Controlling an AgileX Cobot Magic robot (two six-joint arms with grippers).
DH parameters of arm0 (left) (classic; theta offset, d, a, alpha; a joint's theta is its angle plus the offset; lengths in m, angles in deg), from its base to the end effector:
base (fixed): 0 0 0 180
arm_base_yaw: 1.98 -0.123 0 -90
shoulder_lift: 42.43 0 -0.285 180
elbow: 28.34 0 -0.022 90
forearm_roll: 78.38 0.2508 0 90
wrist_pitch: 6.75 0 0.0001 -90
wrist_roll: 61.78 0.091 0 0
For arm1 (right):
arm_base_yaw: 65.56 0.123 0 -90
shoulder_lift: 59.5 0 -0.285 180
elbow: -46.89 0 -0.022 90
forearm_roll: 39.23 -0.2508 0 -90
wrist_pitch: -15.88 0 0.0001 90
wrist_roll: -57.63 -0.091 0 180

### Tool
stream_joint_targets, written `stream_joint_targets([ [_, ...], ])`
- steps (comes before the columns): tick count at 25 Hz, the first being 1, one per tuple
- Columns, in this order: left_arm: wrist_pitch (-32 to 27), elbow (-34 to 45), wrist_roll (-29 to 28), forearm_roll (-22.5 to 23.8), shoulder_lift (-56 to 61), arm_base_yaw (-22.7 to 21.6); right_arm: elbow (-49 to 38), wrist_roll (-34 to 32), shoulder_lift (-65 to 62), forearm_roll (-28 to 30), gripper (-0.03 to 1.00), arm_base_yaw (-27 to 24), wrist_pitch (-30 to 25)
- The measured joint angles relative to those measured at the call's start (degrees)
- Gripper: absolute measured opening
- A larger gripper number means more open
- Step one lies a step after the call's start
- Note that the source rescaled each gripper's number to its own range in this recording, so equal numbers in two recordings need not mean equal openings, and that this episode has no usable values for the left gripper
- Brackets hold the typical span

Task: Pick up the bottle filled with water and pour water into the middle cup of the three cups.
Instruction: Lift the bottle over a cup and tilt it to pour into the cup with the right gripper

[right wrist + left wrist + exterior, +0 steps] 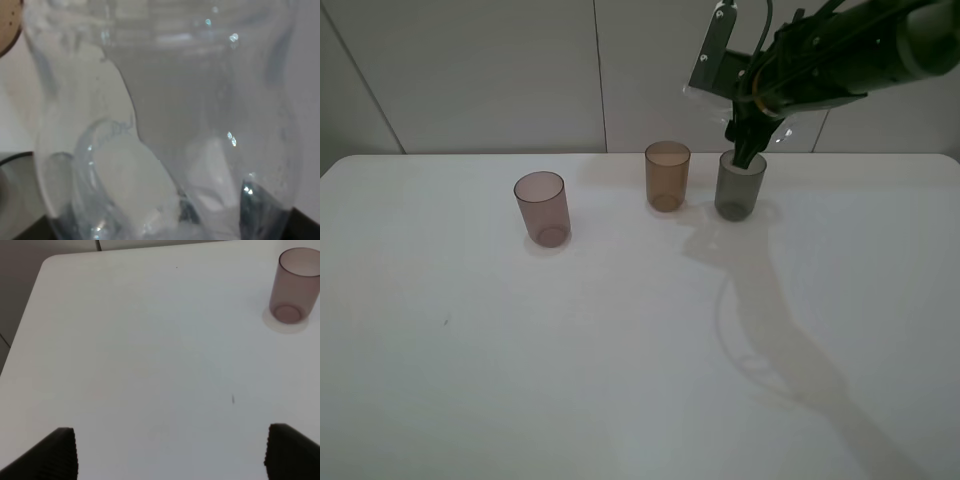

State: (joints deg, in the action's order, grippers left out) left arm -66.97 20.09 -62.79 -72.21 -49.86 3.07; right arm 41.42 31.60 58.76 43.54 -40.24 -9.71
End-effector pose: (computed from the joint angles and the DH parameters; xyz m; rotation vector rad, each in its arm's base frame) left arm -0.0052 0.0090 0.2791 0.0664 2.0208 0.0615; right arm 0.3975 0.1448 0.2034 -1.2721 1.8674 -0.7822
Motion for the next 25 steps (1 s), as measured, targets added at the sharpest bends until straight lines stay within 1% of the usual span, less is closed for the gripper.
stream_joint_targets([
  [4,0.0,0.0,0.0,0.0,0.0,0.0,0.0,0.0,0.7,2.2,0.02,0.7,-0.3],
  [11,0.0,0.0,0.0,0.0,0.0,0.0,0.0,0.0,1.0,4.3,0.02,0.7,-1.2],
  [25,0.0,0.0,0.0,0.0,0.0,0.0,0.0,0.0,3.2,6.8,0.02,0.7,-1.7],
])
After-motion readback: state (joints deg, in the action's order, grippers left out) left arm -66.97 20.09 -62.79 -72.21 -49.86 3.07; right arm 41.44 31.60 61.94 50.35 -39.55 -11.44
